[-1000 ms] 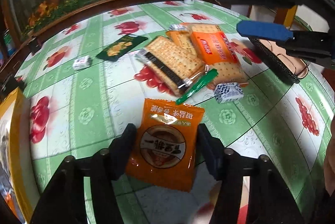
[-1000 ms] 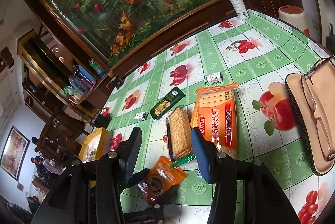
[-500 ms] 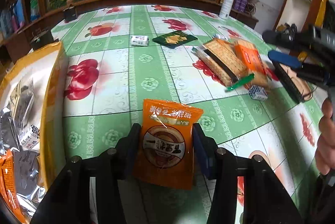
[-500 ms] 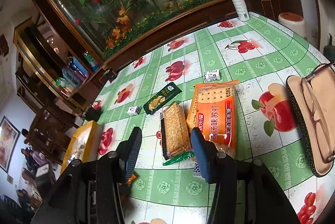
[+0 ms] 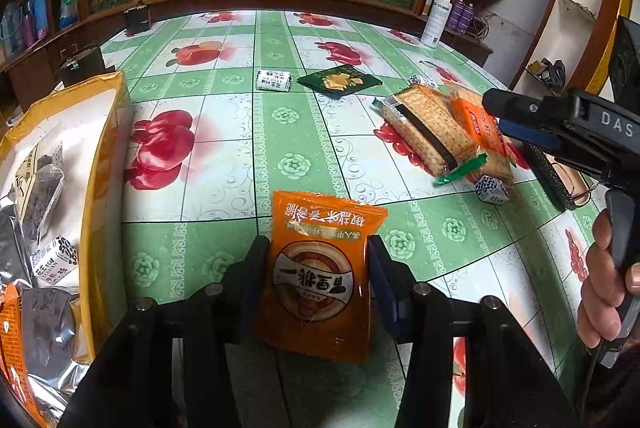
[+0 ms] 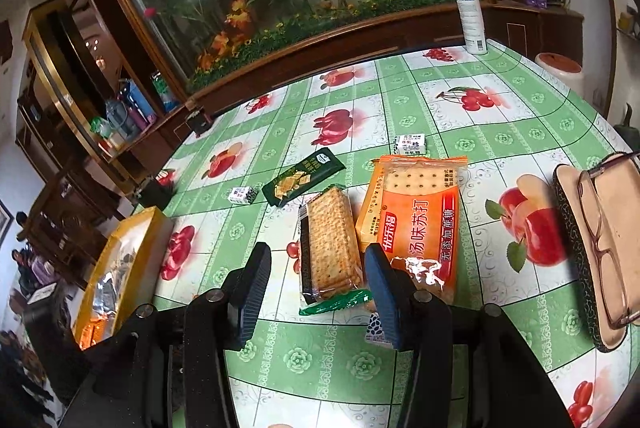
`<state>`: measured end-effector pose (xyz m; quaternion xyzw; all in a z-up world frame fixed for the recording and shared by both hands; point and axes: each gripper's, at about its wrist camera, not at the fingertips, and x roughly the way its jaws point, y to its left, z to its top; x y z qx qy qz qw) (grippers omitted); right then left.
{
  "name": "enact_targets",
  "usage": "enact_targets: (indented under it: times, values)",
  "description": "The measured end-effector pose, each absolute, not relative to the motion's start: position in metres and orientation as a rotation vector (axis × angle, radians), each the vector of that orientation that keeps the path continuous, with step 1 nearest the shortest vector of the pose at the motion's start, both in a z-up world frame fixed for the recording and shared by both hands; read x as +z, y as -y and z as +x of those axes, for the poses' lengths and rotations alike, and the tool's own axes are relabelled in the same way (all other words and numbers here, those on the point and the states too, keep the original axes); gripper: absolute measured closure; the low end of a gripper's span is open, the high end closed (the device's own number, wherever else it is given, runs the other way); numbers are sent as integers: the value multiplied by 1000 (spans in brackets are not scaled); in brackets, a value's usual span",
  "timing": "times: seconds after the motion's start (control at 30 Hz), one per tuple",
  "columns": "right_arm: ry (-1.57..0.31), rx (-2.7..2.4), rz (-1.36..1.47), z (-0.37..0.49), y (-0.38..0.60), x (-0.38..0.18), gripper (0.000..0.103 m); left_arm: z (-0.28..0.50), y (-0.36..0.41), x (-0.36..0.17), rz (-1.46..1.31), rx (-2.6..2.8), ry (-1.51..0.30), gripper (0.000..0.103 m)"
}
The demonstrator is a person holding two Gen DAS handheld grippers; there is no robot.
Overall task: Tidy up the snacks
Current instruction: 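Grasp the plain cracker pack with the right gripper while the left gripper holds the orange packet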
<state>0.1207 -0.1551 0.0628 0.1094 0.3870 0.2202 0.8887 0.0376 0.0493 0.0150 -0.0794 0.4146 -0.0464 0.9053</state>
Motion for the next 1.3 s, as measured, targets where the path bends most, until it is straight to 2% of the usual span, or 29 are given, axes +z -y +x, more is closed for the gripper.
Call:
enact_targets:
  times: [0.37, 0.73, 1.3]
  values:
    - [-864, 442, 117, 149, 124, 60, 50, 38, -50, 15, -166, -96, -857, 55]
    - [-876, 342, -231, 144, 80, 20, 53, 37, -50, 15, -167, -95, -856, 55]
    - [-842, 497, -35, 115, 84, 45, 53, 35, -52, 21, -191, -94, -833, 55]
